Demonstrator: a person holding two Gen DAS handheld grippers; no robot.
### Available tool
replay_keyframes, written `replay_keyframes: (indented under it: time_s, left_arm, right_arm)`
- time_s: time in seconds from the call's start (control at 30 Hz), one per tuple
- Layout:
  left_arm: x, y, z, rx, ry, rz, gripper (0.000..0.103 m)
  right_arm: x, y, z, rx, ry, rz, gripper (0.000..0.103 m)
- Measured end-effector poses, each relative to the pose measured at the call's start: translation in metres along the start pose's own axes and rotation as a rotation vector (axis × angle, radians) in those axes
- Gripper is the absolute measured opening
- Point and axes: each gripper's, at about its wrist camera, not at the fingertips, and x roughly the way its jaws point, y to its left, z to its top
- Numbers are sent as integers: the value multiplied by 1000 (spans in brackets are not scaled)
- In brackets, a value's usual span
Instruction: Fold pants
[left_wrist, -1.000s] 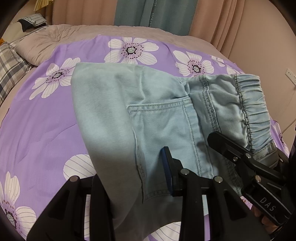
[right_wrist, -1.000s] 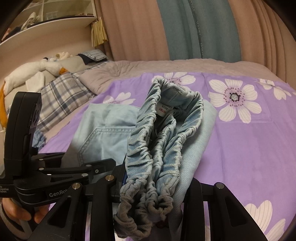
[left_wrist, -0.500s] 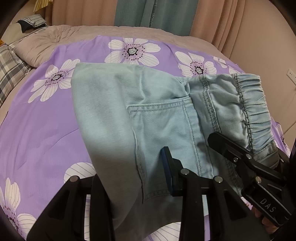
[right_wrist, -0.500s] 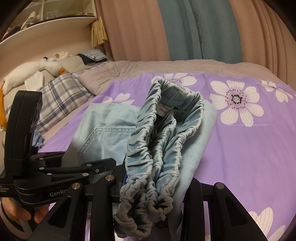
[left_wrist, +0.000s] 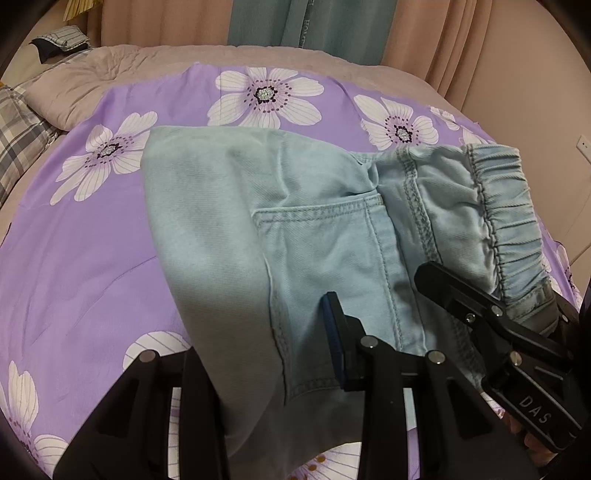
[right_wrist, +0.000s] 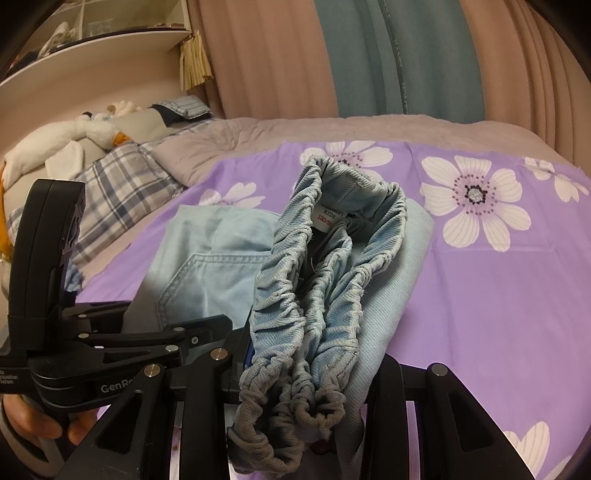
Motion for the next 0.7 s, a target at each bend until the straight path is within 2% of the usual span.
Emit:
replay_keyframes:
  time_s: [0.5, 0.7]
  left_arm:
    - [22, 4, -2, -15, 68, 4, 34]
    - [28, 7, -3, -11, 74, 20, 40]
  right_arm:
    - [17, -8, -3, 63, 89, 6, 36]
    - [24, -9, -5, 82, 127, -7, 37]
